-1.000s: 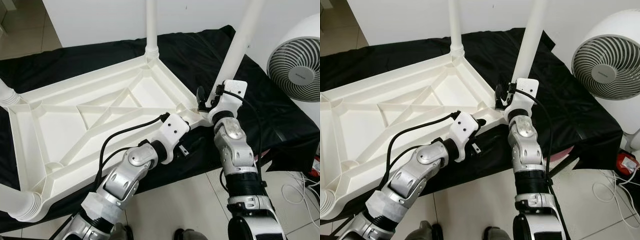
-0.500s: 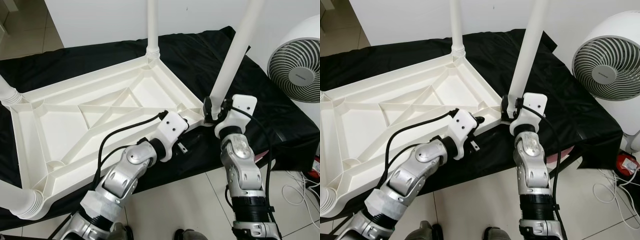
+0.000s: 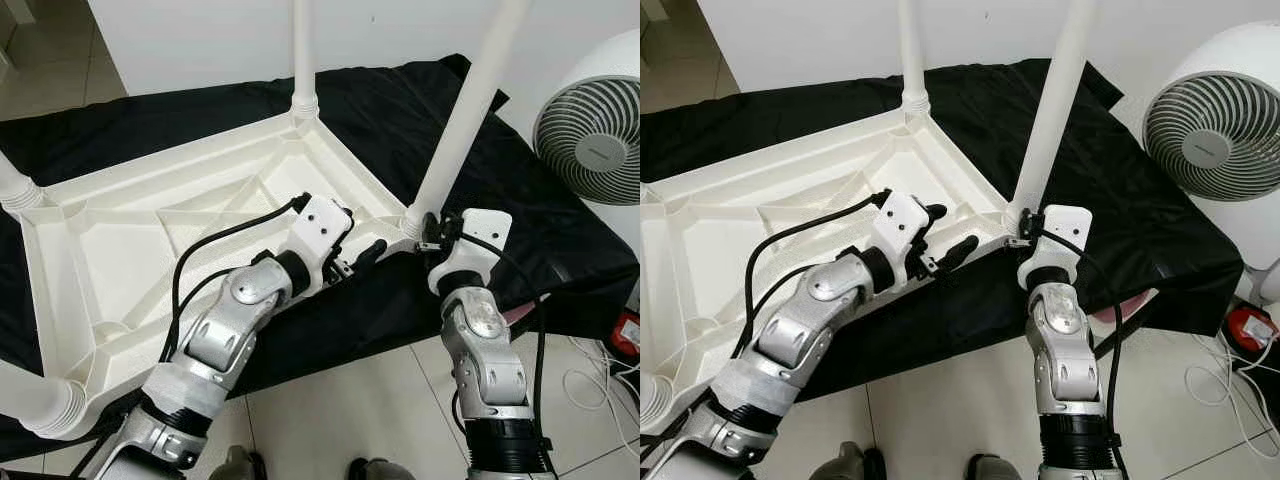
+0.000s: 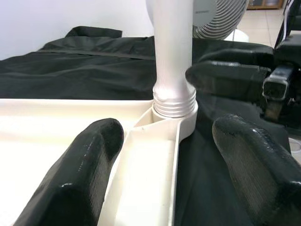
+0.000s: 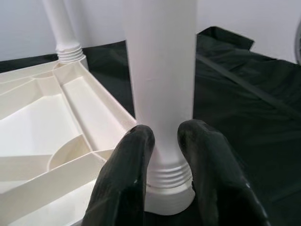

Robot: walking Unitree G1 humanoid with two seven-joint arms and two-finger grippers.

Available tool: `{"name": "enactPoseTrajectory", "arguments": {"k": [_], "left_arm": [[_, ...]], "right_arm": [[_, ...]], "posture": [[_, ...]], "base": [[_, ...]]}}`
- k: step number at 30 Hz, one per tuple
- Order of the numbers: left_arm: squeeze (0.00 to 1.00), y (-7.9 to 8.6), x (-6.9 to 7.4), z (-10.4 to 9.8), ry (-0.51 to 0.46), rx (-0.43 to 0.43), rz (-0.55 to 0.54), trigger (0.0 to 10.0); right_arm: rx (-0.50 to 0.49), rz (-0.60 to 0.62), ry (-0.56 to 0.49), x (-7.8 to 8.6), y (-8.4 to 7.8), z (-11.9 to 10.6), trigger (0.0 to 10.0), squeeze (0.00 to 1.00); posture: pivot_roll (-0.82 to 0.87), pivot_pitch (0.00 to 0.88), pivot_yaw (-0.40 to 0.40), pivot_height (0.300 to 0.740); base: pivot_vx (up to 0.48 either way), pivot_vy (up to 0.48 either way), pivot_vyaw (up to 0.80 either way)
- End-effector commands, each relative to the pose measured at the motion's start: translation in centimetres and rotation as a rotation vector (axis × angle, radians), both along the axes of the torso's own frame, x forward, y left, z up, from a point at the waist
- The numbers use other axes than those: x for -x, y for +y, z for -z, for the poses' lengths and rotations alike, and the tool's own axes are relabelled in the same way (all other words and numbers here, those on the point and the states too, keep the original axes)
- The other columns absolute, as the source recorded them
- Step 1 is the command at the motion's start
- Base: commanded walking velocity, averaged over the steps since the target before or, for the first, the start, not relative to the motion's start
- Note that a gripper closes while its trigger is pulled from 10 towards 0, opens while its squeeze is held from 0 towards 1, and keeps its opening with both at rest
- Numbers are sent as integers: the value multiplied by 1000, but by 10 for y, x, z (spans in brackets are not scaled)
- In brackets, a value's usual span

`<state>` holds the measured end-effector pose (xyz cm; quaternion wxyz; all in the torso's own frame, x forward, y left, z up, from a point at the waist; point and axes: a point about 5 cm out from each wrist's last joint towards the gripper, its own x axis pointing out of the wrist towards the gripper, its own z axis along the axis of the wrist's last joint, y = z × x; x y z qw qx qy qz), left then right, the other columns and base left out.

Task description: Building children table

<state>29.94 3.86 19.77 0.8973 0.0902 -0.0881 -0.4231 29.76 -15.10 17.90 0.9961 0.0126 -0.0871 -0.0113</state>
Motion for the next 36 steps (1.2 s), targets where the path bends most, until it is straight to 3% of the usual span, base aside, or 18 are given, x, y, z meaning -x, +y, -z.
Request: {"name": "enactPoseTrajectory", "arguments": {"k": [1,2,3,5,6,7,14,18,19,20,25,28,36], "left_arm": [[0,2,-2,0,-5,-7,-2,10000],[0,2,-2,0,-5,-7,-2,10000],[0,2,-2,0,-6,-7,-2,10000],[0,2,-2,0,-6,-7,-2,10000],[0,2,-1,0,-6,-8,-1,10000],[0,2,-1,0,-5,-8,3,10000],[0,1,-1,0,-3,-10,13,10000],[0,0,-1,0,-1,-10,20,10000],[0,-1,0,0,0,-11,25,10000],[0,-2,1,0,2,-13,31,10000],[0,-5,3,2,7,-24,47,10000],[0,-7,6,3,9,-36,61,10000],[0,-7,7,2,8,-36,62,10000]], "right_arm": [[10,0,15,1,0,2,10000,75],[10,0,15,1,0,2,10000,75],[14,6,15,1,-1,2,10000,522],[14,6,15,1,-1,2,10000,522],[19,11,14,1,-2,2,10000,647],[26,15,7,3,-3,2,10000,1000],[11,32,-8,4,-9,0,10000,1000],[24,31,2,-4,-17,-1,10000,1000],[43,31,6,-10,-21,-2,10000,247],[53,6,14,-17,-24,-3,10000,0],[78,-43,36,-30,-28,-4,10000,0],[90,-116,61,-49,-31,-6,10000,0],[133,-221,72,-65,-29,-11,10000,0]], "posture": [[-88,109,19,740],[-88,109,19,740],[-88,109,19,740],[-88,109,19,740],[-88,109,19,740],[-90,114,20,740],[-92,120,23,740],[-95,122,26,740],[-95,122,26,740],[-97,122,28,740],[-97,123,28,740],[-87,124,24,740],[-83,123,23,740]], "base": [[0,0,0],[0,0,0],[0,0,0],[0,0,0],[0,0,0],[0,0,0],[0,0,0],[0,0,0],[0,0,0],[0,0,0],[0,0,0],[0,0,0],[0,0,0]]}}
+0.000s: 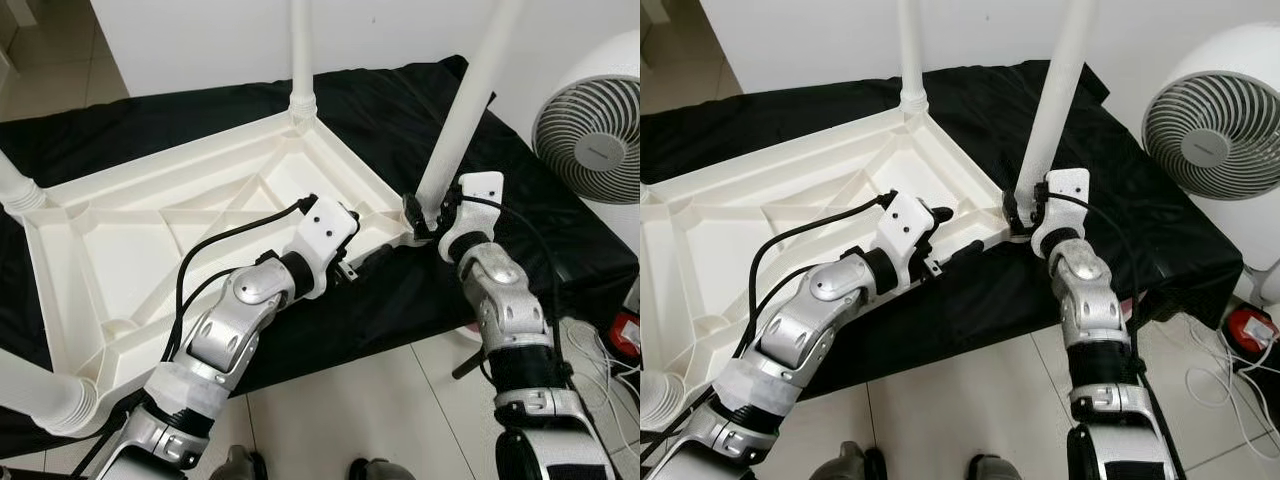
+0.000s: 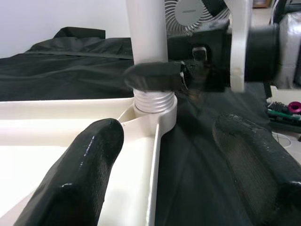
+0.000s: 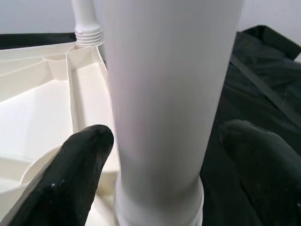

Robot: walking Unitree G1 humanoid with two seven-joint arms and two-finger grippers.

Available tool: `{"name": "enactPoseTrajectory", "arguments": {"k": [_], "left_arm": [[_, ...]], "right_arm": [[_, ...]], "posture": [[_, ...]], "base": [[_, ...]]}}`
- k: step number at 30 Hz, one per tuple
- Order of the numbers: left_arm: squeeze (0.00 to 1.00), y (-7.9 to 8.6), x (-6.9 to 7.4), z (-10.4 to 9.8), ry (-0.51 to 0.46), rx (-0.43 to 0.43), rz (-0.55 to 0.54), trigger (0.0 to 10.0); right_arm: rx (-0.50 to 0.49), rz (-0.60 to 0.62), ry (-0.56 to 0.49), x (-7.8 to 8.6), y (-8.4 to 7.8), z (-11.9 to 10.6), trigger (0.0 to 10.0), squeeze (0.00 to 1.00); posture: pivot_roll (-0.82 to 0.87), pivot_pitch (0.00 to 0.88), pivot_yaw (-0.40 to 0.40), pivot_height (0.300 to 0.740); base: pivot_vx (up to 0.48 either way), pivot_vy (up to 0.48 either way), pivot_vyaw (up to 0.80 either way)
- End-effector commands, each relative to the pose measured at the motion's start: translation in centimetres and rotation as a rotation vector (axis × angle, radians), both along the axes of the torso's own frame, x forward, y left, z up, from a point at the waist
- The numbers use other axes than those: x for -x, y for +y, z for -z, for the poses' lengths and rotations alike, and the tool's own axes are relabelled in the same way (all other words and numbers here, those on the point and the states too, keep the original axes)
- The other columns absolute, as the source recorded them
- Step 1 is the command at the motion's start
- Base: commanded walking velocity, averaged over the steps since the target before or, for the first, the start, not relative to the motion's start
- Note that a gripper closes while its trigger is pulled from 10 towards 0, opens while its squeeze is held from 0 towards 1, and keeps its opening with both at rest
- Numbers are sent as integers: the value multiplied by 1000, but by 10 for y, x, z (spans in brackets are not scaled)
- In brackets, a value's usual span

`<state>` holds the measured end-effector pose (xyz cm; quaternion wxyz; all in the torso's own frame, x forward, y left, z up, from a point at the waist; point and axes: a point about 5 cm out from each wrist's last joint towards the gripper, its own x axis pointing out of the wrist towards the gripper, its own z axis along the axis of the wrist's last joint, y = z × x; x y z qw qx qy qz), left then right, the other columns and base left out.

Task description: Building children table

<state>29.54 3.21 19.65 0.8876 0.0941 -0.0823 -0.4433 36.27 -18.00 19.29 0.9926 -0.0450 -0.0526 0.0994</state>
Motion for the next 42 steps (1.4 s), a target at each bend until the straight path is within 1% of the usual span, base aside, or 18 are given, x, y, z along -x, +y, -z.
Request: {"name": "enactPoseTrajectory", "arguments": {"k": [1,2,4,5,10,11,13,14,19,20,25,30,33,35,37,38,41,42], "left_arm": [[0,-1,3,0,0,-17,20,10000],[0,-2,4,0,1,-16,21,10000],[0,-2,4,0,1,-16,21,10000],[0,-4,6,0,2,-19,30,10000],[0,-6,8,1,4,-27,50,10000],[0,-7,9,2,5,-28,55,10000],[0,-7,9,2,6,-30,58,10000],[0,-7,10,2,6,-32,61,10000],[0,-7,11,2,7,-36,68,10000],[0,-6,15,4,25,-45,96,10000],[0,-5,18,4,33,-55,120,10000],[0,-1,16,2,19,-68,115,10000],[0,-1,15,2,17,-70,112,10000],[0,0,15,2,17,-76,112,10000],[0,1,16,2,18,-83,116,10000],[0,1,16,2,18,-83,116,10000],[0,4,18,5,25,-108,118,10000],[0,4,18,5,25,-108,118,10000]], "right_arm": [[12,-44,4,-3,0,2,10000,0],[40,-71,-3,-7,0,0,10000,0],[40,-71,-3,-7,0,0,10000,0],[78,-113,-5,-12,-3,-2,10000,0],[126,-142,7,-17,-8,-2,10000,0],[133,-146,20,-18,-10,0,4314,0],[136,-149,29,-19,-11,1,4314,0],[140,-163,38,-19,-12,2,0,0],[152,-187,53,-19,-13,6,0,0],[157,-249,63,-14,-9,11,0,0],[147,-309,56,-7,-2,14,0,0],[94,-377,19,6,17,13,0,0],[84,-376,8,8,21,12,0,0],[41,-386,-16,15,35,11,0,0],[20,-386,-29,18,43,10,0,0],[20,-386,-29,18,43,10,0,0],[-60,-365,-39,24,61,12,0,0],[-60,-365,-39,24,61,12,0,0]], "posture": [[-78,122,23,740],[-78,124,24,740],[-78,124,24,740],[-76,123,22,740],[-76,123,23,740],[-76,123,23,740],[-76,123,23,740],[-75,124,22,740],[-73,126,18,740],[-73,124,10,740],[-75,121,5,740],[-84,118,4,740],[-86,116,3,740],[-87,114,3,740],[-87,114,3,740],[-87,114,3,740],[-86,114,4,740],[-86,114,4,740]], "base": [[0,0,0],[0,0,0],[0,0,0],[0,0,0],[0,0,0],[0,0,0],[0,0,0],[0,0,0],[0,0,0],[0,0,0],[0,0,0],[0,0,0],[0,0,0],[0,0,0],[0,0,0],[0,0,0],[0,0,0],[0,0,0]]}}
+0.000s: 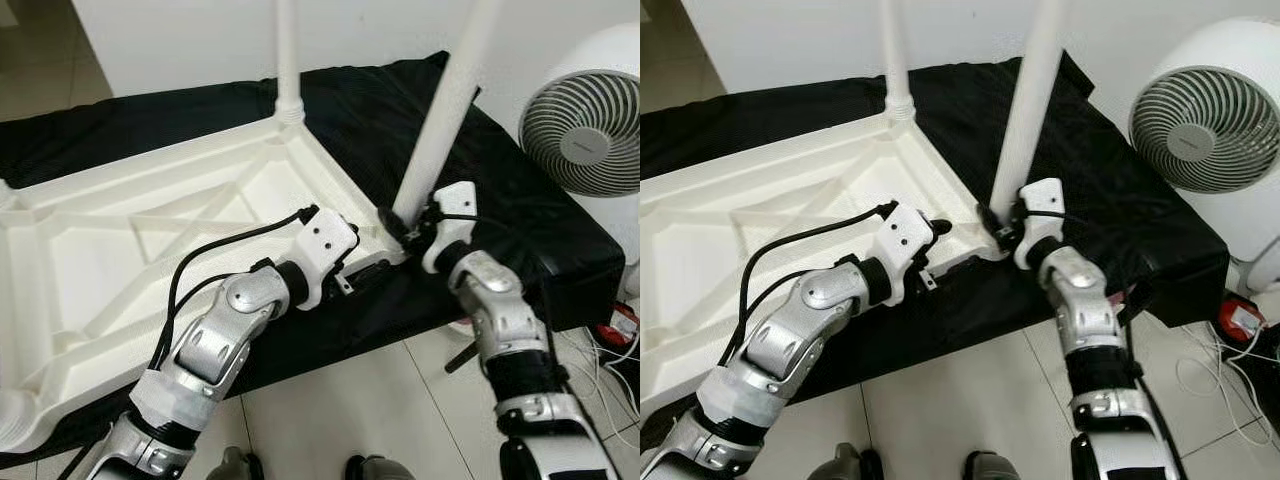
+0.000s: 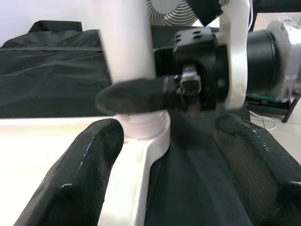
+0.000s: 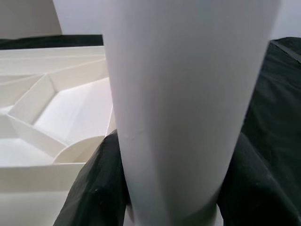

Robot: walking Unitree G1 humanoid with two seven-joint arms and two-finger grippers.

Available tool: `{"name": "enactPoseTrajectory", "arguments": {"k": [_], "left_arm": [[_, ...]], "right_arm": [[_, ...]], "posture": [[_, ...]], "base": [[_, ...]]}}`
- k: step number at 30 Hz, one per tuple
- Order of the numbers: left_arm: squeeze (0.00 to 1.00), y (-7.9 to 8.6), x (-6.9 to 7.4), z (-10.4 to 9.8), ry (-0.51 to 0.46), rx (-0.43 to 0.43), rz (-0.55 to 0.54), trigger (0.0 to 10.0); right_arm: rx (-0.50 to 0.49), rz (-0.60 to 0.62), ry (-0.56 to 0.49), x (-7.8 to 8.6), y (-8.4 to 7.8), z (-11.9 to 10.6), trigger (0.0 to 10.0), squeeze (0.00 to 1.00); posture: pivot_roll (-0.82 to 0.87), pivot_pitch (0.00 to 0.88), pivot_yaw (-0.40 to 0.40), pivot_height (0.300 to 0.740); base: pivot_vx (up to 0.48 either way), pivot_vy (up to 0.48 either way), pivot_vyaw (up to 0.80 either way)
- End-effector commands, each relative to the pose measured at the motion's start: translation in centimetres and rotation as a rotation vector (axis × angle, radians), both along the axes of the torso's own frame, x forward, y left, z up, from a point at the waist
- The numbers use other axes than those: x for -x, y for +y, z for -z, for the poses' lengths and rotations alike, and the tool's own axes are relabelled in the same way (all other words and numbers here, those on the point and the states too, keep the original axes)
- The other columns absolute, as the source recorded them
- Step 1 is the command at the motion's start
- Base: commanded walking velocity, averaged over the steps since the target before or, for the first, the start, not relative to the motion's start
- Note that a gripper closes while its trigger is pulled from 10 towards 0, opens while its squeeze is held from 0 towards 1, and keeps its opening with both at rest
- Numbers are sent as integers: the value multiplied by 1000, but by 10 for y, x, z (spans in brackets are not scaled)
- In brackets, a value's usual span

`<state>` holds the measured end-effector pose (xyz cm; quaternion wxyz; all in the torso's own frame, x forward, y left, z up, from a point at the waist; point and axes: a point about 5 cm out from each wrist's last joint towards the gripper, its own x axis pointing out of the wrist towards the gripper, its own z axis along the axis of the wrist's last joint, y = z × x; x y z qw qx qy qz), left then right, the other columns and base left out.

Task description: Building children table

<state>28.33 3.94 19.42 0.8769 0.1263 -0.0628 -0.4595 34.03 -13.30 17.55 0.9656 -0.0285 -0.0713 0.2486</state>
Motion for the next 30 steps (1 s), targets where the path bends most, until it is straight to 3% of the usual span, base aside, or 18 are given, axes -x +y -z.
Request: {"name": "enactPoseTrajectory", "arguments": {"k": [1,11,12,13,16,17,24,28,29,30], "left_arm": [[0,-2,6,4,23,-37,84,10000],[0,5,4,2,11,-55,62,10000],[0,5,4,2,8,-57,58,10000],[0,6,4,2,4,-61,57,10000],[0,7,4,2,2,-64,57,10000],[0,8,4,2,1,-66,55,10000],[0,15,5,5,12,-81,58,10000],[0,19,8,8,25,-95,72,10000],[0,20,9,8,27,-98,74,10000],[0,20,9,8,27,-98,74,10000]], "right_arm": [[-61,-48,-10,4,18,-6,0,0],[-83,-52,8,16,23,-9,0,0],[-78,-40,6,17,20,-9,2902,0],[-72,-24,5,19,16,-9,8039,0],[-67,-14,5,19,13,-9,8039,0],[-64,-10,5,20,10,-10,10000,0],[-38,-38,4,22,0,-12,10000,0],[26,-102,-24,15,-11,-18,10000,0],[43,-115,-28,12,-14,-20,10000,439],[43,-115,-28,12,-14,-20,10000,439]], "posture": [[-85,114,4,740],[-83,109,4,740],[-83,109,4,740],[-86,116,0,740],[-86,116,0,740],[-85,121,-2,740],[-89,133,6,740],[-83,131,15,740],[-83,131,15,740],[-83,131,15,740]], "base": [[0,0,0],[0,0,0],[0,0,0],[0,0,0],[0,0,0],[0,0,0],[0,0,0],[0,0,0],[0,0,0],[0,0,0]]}}
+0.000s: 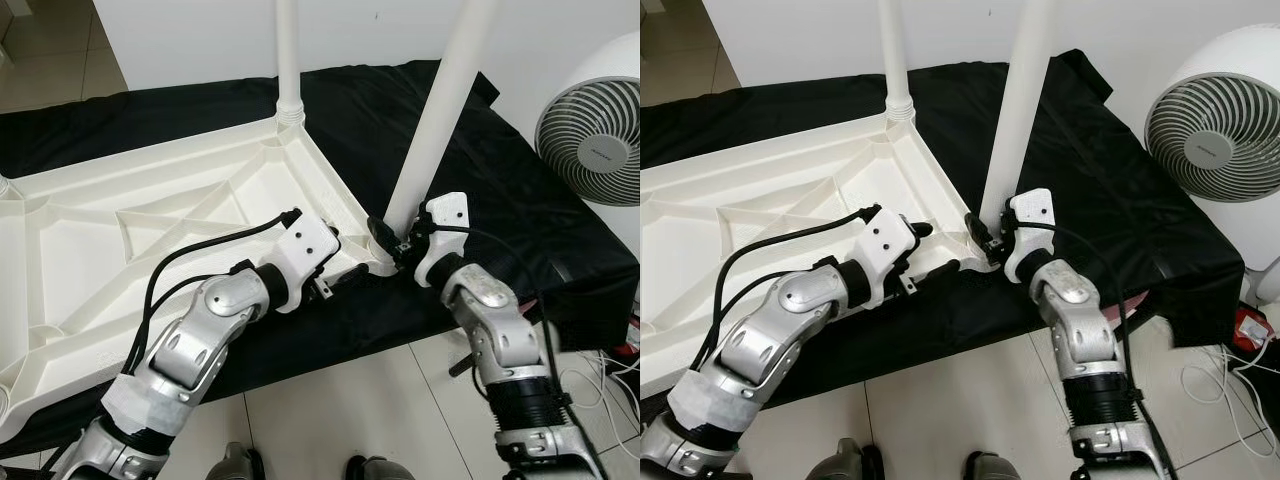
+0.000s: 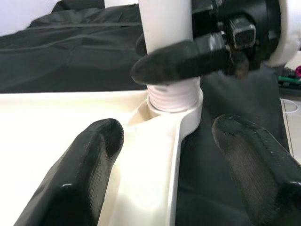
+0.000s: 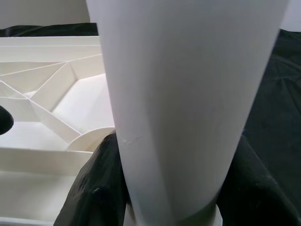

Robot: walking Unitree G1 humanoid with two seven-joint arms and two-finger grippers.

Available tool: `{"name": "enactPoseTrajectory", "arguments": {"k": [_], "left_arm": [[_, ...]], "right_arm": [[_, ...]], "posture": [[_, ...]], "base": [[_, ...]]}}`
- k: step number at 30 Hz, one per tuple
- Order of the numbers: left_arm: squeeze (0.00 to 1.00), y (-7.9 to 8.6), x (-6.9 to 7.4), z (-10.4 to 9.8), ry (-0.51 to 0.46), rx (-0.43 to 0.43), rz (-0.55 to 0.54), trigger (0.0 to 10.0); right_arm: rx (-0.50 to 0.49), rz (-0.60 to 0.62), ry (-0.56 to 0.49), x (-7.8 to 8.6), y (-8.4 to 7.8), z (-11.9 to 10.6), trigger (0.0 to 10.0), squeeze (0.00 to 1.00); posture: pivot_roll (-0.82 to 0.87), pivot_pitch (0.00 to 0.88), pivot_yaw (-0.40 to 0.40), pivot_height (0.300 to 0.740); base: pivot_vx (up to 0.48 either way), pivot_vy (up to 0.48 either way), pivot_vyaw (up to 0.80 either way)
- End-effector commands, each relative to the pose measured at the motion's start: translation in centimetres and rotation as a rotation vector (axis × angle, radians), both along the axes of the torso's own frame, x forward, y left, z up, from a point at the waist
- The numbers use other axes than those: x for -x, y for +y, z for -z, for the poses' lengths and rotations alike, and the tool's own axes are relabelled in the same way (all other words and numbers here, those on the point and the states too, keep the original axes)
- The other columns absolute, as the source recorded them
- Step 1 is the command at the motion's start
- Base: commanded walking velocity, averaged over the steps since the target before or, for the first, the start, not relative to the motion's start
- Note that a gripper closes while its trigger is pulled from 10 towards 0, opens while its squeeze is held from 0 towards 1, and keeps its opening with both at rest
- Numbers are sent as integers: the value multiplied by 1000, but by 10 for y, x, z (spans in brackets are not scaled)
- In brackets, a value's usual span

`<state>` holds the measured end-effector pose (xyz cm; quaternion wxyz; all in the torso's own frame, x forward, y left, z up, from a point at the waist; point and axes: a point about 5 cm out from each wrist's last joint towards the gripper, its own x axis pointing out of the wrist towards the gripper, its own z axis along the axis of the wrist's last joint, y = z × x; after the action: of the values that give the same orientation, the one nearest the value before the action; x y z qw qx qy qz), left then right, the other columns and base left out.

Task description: Building children table

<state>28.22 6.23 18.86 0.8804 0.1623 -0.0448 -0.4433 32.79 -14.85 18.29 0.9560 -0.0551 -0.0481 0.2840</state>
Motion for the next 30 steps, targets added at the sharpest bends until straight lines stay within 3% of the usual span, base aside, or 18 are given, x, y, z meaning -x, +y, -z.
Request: {"name": "enactPoseTrajectory", "arguments": {"k": [1,4,5,10,12,13,14,15,17,18,19,25,30], "left_arm": [[0,-3,8,2,37,-21,113,10000],[0,-3,8,2,37,-23,113,10000],[0,-2,6,1,31,-14,97,10000],[0,0,-1,-2,26,29,19,10000],[0,0,-1,-2,26,29,19,10000],[0,0,-2,-3,26,37,7,10000],[0,0,-2,-3,26,37,7,10000],[0,-1,-2,-3,30,45,5,10000],[0,-1,-2,-3,30,45,5,10000],[0,-4,-2,-3,33,50,10,10000],[0,-8,0,-2,38,46,38,10000],[0,-12,1,-2,46,49,55,10000],[0,-14,4,0,53,50,64,10000]], "right_arm": [[-28,-49,-57,0,2,-12,10000,439],[-15,-46,-56,-3,0,-13,10000,439],[-17,-10,-50,-5,-1,-12,10000,1000],[-55,167,-26,-7,-2,-6,10000,1000],[-55,167,-26,-7,-2,-6,10000,1000],[-97,250,-18,-3,0,-3,10000,1000],[-97,250,-18,-3,0,-3,10000,1000],[-143,364,-20,1,3,-2,10000,1000],[-143,364,-20,1,3,-2,10000,1000],[-181,449,-29,6,6,-2,10000,1000],[-208,459,-38,13,23,-1,10000,0],[-209,346,-55,14,36,-4,10000,0],[-140,314,-57,5,19,-6,10000,0]], "posture": [[-83,131,15,740],[-83,131,15,740],[-70,127,9,740],[-55,126,-5,740],[-55,126,-5,740],[-61,127,-4,740],[-61,127,-4,740],[-69,129,-1,740],[-69,129,-1,740],[-73,129,0,740],[-81,130,7,740],[-83,131,8,740],[-73,125,0,740]], "base": [[0,0,0],[0,0,0],[0,0,0],[0,0,0],[0,0,0],[0,0,0],[0,0,0],[0,0,0],[0,0,0],[0,0,0],[0,0,0],[0,0,0],[0,0,0]]}}
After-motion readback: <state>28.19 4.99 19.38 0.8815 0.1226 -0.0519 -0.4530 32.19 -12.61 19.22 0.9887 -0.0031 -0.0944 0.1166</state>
